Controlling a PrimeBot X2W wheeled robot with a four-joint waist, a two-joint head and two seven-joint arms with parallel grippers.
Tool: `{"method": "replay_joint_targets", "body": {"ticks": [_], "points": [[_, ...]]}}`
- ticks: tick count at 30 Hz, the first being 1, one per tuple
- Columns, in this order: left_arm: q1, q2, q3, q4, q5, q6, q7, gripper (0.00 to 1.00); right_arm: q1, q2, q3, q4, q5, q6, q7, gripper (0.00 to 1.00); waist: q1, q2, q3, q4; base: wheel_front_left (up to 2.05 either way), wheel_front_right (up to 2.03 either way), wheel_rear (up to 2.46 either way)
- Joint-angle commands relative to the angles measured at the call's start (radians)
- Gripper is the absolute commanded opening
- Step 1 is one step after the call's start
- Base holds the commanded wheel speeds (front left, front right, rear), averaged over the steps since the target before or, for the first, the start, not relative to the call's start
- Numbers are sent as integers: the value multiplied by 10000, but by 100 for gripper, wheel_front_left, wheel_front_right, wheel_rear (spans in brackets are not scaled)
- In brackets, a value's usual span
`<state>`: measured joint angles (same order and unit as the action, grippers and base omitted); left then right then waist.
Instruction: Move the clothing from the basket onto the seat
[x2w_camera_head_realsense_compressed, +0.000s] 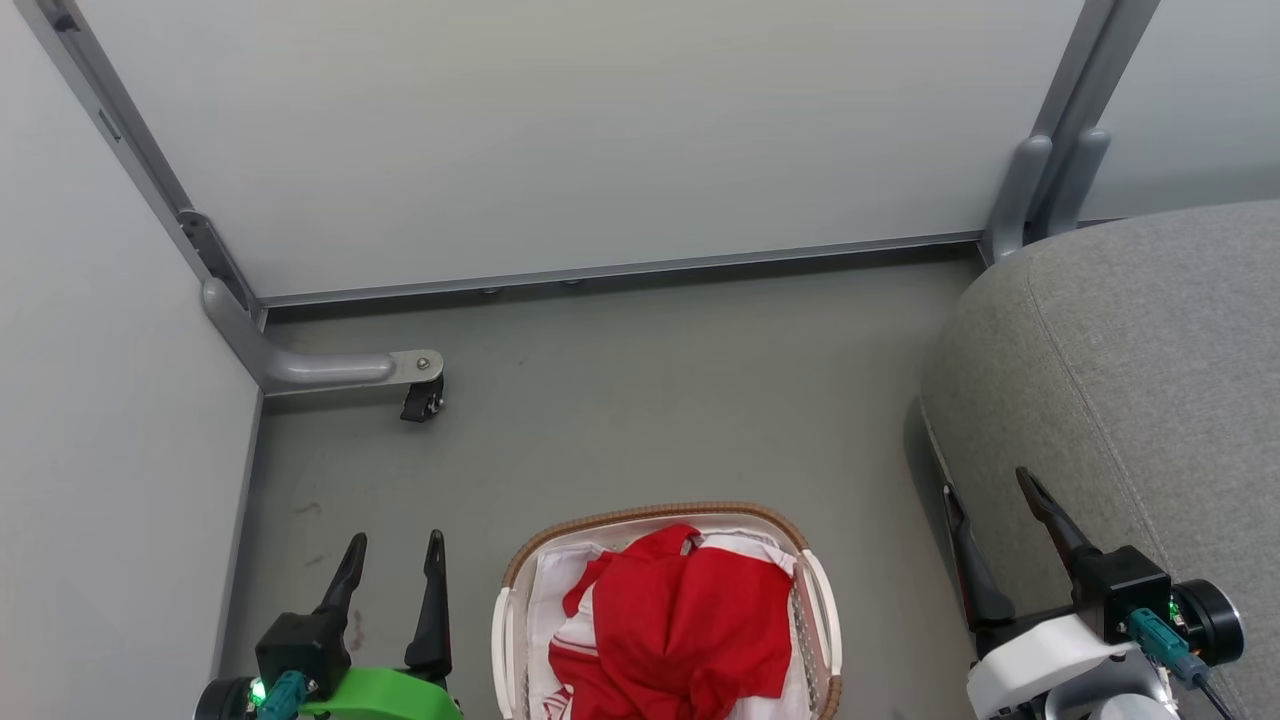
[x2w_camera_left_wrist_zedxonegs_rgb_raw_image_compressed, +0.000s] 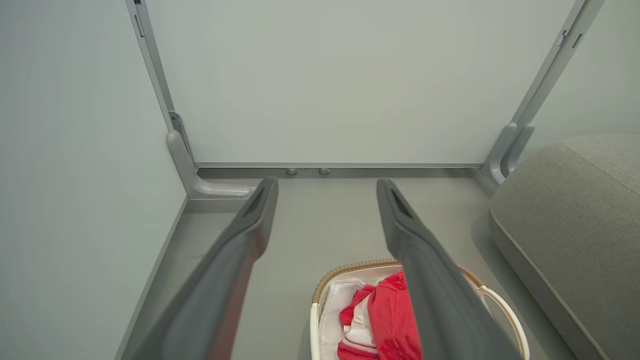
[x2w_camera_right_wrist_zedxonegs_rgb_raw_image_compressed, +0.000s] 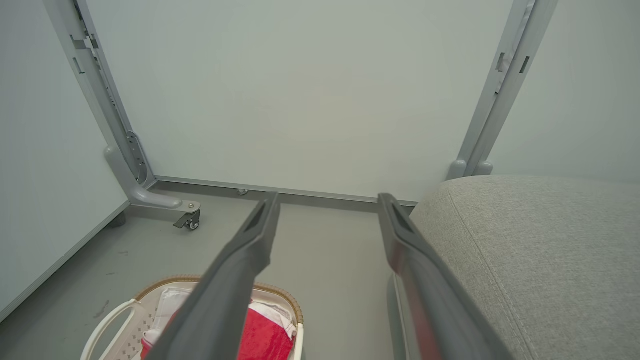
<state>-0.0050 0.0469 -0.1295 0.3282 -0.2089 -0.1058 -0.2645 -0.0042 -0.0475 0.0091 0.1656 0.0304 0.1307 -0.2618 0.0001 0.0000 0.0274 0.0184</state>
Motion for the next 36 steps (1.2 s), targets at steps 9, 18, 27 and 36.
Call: {"method": "replay_joint_targets", "body": {"ticks": [9,18,27,36], "points": [[-248,61,-159,6,231,-73,0,100,-174,-53,3,-138,-57,0,-49,100,-1,0,420,-115,0,0,0],[-1257,61,-431,393,429,-102,1,100,-853,-50,-48,-322,-97,0,-49,100,-1,0,1645,-440,0,0,0],[-2865,60,-928,1844,567,-107,1,100,-1956,-45,-190,-673,51,0,-49,100,-1,0,3708,-1064,0,0,0],[-4377,66,-2077,3515,712,-168,3,100,-2895,-42,-147,-876,295,0,-49,100,-1,0,5477,-1561,0,0,0]]}}
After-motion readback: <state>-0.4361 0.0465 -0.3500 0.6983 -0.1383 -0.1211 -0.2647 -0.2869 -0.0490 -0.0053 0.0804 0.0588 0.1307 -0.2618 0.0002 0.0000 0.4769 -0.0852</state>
